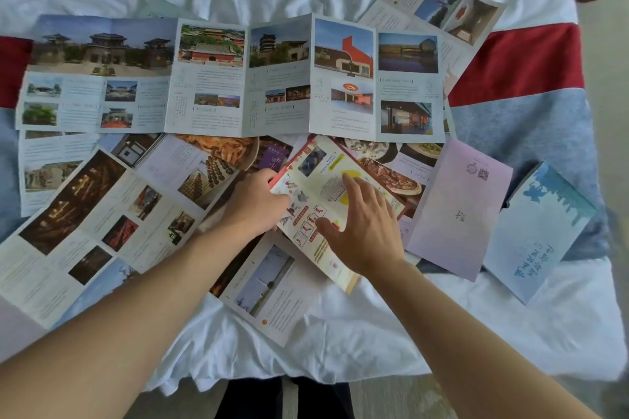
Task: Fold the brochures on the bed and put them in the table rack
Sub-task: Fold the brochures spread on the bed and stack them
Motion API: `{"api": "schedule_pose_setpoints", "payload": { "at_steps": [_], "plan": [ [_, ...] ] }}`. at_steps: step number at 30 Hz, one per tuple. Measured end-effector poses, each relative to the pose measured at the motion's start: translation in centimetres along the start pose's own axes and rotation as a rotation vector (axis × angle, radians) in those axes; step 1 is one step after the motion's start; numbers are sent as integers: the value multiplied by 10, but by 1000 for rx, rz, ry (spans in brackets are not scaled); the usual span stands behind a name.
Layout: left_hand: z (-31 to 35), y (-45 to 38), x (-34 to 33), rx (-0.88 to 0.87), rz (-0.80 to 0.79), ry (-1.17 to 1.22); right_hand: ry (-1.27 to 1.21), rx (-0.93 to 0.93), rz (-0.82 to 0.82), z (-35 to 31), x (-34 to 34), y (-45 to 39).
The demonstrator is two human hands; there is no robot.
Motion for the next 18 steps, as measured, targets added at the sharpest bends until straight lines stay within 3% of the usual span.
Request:
{"api": "schedule_pose_setpoints", "payload": {
  "at_steps": [5, 9, 14, 18],
  "plan": [
    [-1, 4, 7, -29, 101, 146, 23, 48, -23, 0, -5, 8],
    [3, 7, 9, -37, 164, 378, -112, 83, -47, -11, 1, 18],
    [14, 15, 3, 11, 112, 597, -24, 202, 41, -30, 8, 20],
    [14, 15, 6, -52, 218, 372, -224, 56, 67, -25, 13, 10]
  ]
}}
Point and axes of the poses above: each hand's wrist, its own y-axis away from the middle knuckle, its own x-axis out of the back of the hand, z = x × y, the point moved 5 cm from there along -y, towards the middle knuckle, and after that the axes turned 2 degrees about -x, right-handed, at the moved point
